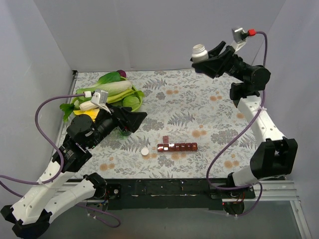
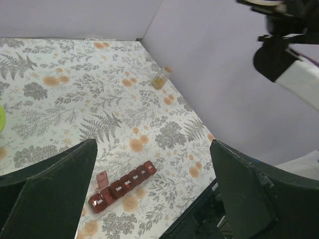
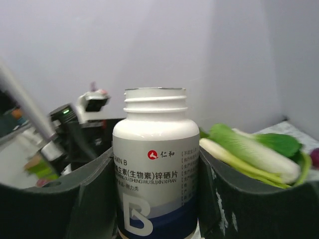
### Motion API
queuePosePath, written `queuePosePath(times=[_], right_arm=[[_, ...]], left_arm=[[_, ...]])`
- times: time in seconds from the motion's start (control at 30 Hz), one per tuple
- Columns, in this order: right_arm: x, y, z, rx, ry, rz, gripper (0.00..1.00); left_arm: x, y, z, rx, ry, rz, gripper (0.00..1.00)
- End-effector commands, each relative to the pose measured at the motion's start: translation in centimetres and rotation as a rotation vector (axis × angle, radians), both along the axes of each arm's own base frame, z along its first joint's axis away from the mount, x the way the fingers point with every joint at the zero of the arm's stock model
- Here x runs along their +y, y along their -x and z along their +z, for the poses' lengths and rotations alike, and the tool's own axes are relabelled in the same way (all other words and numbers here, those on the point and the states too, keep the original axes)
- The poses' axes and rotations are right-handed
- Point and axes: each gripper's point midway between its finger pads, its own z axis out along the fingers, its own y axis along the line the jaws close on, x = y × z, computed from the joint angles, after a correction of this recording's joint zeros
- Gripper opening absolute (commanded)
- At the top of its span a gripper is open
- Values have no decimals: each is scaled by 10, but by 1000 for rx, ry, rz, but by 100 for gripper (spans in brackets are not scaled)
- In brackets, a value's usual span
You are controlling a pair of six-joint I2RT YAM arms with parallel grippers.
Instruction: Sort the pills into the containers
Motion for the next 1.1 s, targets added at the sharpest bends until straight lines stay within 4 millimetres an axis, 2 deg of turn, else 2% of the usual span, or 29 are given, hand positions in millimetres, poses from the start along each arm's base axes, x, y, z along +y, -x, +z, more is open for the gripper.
queuePosePath(times=[0.0, 0.07, 0.1, 0.13, 0.17, 0.2, 0.23, 0.3, 0.37, 0.4, 0.43, 0.53, 0.57, 0.6, 0.63, 0.67, 0.7, 0.73, 0.77, 0.8, 0.9, 0.93, 1.0, 1.03, 1.07], right_arm=[[4, 150, 62, -631, 32, 105, 4], [-17, 116, 66, -493, -52, 34, 4], [-26, 107, 66, -441, -90, 26, 5], [-27, 125, 68, -557, -116, 67, 6], [-21, 146, 68, -594, -101, 123, 6], [-5, 168, 66, -704, -75, 156, 6], [2, 195, 60, -824, 10, 158, 6], [8, 195, 53, -837, 58, 170, 4], [10, 171, 33, -747, 108, 146, 4], [10, 166, 25, -748, 126, 141, 4], [12, 162, 5, -713, 151, 155, 4], [12, 165, -27, -736, 228, 178, 5], [13, 162, -46, -705, 254, 191, 4], [12, 162, -57, -698, 276, 199, 5], [11, 167, -69, -724, 311, 213, 5], [12, 166, -93, -669, 330, 236, 5], [11, 167, -105, -651, 345, 248, 5], [10, 170, -119, -650, 370, 263, 5], [10, 170, -141, -601, 382, 281, 5], [9, 174, -154, -590, 400, 297, 5], [8, 176, -188, -504, 413, 323, 5], [8, 173, -196, -442, 415, 335, 5], [10, 165, -208, -437, 412, 319, 5], [12, 160, -218, -322, 415, 332, 5], [13, 154, -222, -281, 415, 325, 5]], left_arm=[[1, -7, -22, 37, -51, 27, 98], [-2, -6, -25, 34, -57, 10, 98], [-2, -7, -24, 22, -54, 10, 98], [-7, -4, -24, 22, -58, -20, 98], [-9, -3, -23, 16, -62, -36, 98], [-9, -2, -25, 18, -71, -40, 98], [-8, -1, -25, 12, -80, -43, 98], [-7, -1, -29, 12, -94, -39, 98], [-6, 0, -31, -2, -104, -45, 98], [-7, 1, -32, -8, -110, -52, 98], [-7, 2, -32, -13, -113, -58, 98], [-8, 5, -37, -29, -144, -81, 98], [-6, 7, -37, -49, -155, -84, 98], [-6, 7, -39, -56, -161, -84, 98], [-5, 7, -47, -53, -175, -86, 98], [-3, 9, -49, -65, -175, -82, 98], [-2, 8, -50, -82, -174, -75, 98], [1, 5, -61, -71, -187, -55, 98], [3, 5, -60, -85, -179, -44, 98], [4, 4, -64, -94, -191, -39, 98], [6, 2, -80, -86, -223, -31, 98], [6, 2, -83, -83, -231, -32, 98], [5, 0, -93, -66, -253, -35, 98], [4, 1, -95, -61, -258, -40, 98], [4, 1, -96, -60, -259, -44, 98]])
